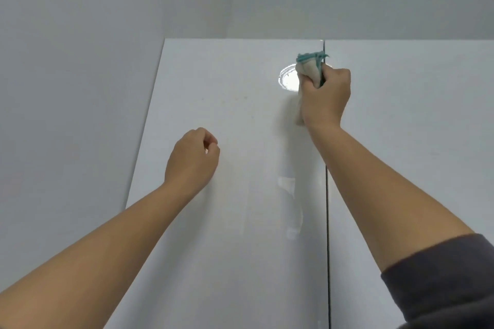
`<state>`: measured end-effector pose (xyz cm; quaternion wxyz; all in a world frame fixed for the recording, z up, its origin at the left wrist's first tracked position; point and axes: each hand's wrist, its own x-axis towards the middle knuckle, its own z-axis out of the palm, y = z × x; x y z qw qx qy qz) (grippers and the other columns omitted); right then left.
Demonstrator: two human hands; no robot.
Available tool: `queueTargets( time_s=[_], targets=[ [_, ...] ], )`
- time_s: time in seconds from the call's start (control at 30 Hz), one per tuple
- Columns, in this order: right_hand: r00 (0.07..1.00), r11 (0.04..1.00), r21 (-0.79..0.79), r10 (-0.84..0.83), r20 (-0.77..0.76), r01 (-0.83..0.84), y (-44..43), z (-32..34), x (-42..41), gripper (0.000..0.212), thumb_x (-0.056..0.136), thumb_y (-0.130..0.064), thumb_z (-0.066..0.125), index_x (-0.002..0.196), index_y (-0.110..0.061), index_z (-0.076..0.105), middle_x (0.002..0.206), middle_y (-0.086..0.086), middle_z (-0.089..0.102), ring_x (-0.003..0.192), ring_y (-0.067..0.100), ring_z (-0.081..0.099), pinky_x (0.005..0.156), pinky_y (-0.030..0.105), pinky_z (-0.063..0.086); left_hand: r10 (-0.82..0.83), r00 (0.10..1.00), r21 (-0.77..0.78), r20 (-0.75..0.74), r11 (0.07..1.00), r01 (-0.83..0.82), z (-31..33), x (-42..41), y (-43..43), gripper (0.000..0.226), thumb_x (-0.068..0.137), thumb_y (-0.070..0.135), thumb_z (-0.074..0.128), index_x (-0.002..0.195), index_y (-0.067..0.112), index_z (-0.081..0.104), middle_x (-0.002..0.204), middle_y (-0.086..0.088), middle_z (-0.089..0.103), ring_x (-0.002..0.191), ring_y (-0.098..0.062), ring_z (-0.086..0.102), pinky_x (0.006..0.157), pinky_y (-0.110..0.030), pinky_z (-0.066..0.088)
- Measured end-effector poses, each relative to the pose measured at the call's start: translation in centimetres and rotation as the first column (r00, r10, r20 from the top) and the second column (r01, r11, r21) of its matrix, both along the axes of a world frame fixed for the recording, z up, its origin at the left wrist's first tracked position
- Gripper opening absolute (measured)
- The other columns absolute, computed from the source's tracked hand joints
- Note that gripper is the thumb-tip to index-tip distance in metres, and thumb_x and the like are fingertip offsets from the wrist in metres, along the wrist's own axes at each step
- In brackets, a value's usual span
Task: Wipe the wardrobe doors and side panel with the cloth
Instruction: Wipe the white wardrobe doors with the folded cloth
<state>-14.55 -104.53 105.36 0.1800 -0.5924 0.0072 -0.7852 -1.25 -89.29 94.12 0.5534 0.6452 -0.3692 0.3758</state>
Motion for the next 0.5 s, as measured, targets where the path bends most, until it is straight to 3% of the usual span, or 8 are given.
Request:
queueTargets(
  time_s=[0.07, 0.13, 0.27, 0.4, 0.5],
  targets=[
    [0.991, 0.990, -0.058, -0.129, -0.034, 0.127, -1.0, 2.7, 0.2, 0.008, 0.091, -0.016, 0.055, 0.086, -0.011, 0.058, 0.102, 0.002, 0.038, 0.078, 0.015, 0.045, 0.071, 0.018, 0.036, 0.048, 0.998, 0.015, 0.048, 0.999, -0.049, 1.3, 1.1, -0.1, 0.014, 0.093, 0.017, 0.045, 0.097, 0.017, 0.059, 0.093, 0.007, 0.058, 0.084, -0.014, 0.056, 0.077, -0.037, 0.051],
    [0.973, 0.973, -0.067, -0.223, -0.054, 0.219, -2.3, 4.9, 0.3, 0.015, 0.093, -0.016, 0.053, 0.098, -0.004, 0.060, 0.104, 0.002, 0.038, 0.080, 0.016, 0.046, 0.075, 0.022, 0.039, 0.118, 0.986, 0.066, 0.117, 0.990, -0.126, 2.1, 2.2, -0.3, 0.012, 0.093, 0.018, 0.045, 0.094, 0.019, 0.058, 0.091, 0.007, 0.058, 0.083, -0.015, 0.057, 0.076, -0.040, 0.052],
    [0.951, 0.952, -0.001, -0.306, -0.029, 0.307, -4.0, 8.5, 0.2, 0.022, 0.093, -0.018, 0.053, 0.111, -0.007, 0.058, 0.109, 0.006, 0.046, 0.084, 0.020, 0.048, 0.080, 0.029, 0.042, 0.226, 0.939, 0.061, 0.259, 0.966, -0.249, 3.9, 4.4, -0.1, 0.010, 0.092, 0.018, 0.045, 0.091, 0.020, 0.056, 0.086, 0.007, 0.058, 0.080, -0.018, 0.057, 0.070, -0.040, 0.050],
    [0.976, 0.970, 0.117, -0.217, -0.001, 0.215, -5.1, 9.7, 1.2, 0.025, 0.094, -0.022, 0.047, 0.111, -0.005, 0.057, 0.083, -0.013, 0.044, 0.080, 0.019, 0.053, 0.056, 0.017, 0.034, 0.369, 0.855, -0.009, 0.365, 0.920, -0.393, 6.0, 6.6, 0.9, 0.012, 0.092, 0.014, 0.046, 0.096, 0.016, 0.057, 0.089, 0.002, 0.058, 0.083, -0.022, 0.053, 0.074, -0.034, 0.041],
    [0.836, 0.840, -0.094, -0.542, -0.091, 0.534, -5.5, 9.1, 1.6, 0.033, 0.095, -0.024, 0.040, 0.116, -0.004, 0.056, 0.109, 0.008, 0.050, 0.091, 0.028, 0.052, 0.068, 0.030, 0.038, 0.489, 0.710, -0.081, 0.507, 0.847, -0.526, 7.2, 8.1, 1.6, 0.009, 0.087, 0.009, 0.054, 0.093, 0.010, 0.060, 0.087, -0.004, 0.060, 0.084, -0.027, 0.053, 0.075, -0.038, 0.037]
  ],
)
